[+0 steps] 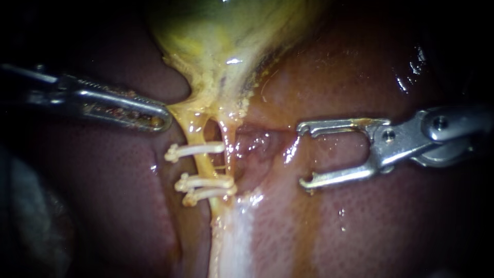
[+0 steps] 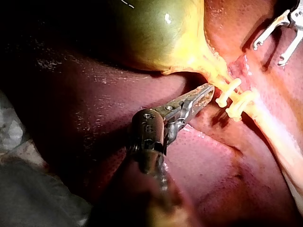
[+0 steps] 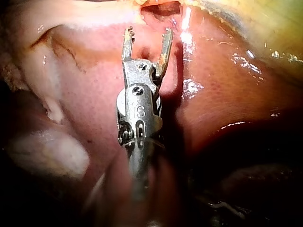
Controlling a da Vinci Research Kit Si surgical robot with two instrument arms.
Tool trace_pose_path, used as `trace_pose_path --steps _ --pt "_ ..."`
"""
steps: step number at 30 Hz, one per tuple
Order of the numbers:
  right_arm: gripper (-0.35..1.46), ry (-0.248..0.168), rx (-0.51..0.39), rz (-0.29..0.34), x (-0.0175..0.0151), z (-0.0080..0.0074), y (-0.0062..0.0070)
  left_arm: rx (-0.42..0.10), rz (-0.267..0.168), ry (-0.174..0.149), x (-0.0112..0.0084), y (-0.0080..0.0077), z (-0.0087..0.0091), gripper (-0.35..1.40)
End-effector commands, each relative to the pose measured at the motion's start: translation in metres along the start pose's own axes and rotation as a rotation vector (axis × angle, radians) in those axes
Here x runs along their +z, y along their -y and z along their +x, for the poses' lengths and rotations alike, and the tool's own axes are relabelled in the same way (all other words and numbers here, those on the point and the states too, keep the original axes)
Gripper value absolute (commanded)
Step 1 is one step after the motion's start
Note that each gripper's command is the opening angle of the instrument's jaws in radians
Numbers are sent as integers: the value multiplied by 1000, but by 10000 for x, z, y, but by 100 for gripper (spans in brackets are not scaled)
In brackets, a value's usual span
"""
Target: Going back third clip left tube
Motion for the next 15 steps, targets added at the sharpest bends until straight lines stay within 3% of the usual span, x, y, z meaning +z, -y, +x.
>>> trace_pose_path --steps 1,15 --pt "50 -1 0 1 0 0 0 -1 3 -1 3 1 0 -35" --pt "50 -1 0 1 -1 0 2 9 -8 14 55 12 -13 -35"
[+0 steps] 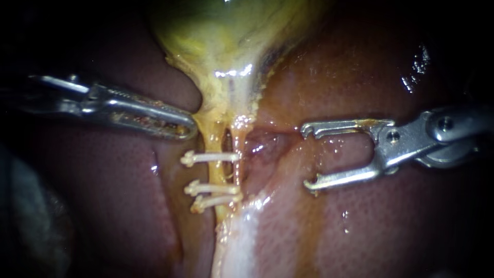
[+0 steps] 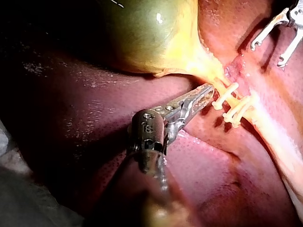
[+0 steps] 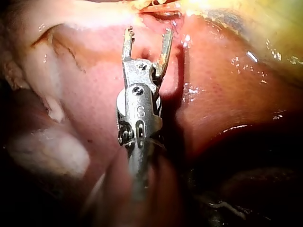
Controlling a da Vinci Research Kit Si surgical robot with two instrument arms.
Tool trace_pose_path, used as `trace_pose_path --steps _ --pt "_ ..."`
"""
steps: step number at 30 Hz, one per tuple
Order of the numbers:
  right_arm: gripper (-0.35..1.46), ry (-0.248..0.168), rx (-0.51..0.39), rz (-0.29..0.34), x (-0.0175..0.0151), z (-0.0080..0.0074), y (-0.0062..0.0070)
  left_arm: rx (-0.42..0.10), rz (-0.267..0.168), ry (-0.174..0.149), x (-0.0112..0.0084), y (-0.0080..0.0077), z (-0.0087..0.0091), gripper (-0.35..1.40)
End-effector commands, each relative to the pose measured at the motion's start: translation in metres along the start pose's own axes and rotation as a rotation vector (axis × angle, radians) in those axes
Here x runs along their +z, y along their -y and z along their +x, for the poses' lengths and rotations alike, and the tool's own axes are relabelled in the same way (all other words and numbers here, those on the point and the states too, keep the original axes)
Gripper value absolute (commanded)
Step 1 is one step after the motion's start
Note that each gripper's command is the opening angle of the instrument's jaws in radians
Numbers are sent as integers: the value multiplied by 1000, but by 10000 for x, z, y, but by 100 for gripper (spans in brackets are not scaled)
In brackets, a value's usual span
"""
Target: Going back third clip left tube
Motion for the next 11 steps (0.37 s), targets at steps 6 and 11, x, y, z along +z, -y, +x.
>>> trace_pose_path --steps 6,11 --pt "50 0 0 0 0 0 1 6 0 1 3 1 0 -35" --pt "50 0 0 0 0 1 2 7 0 1 2 1 0 -35"
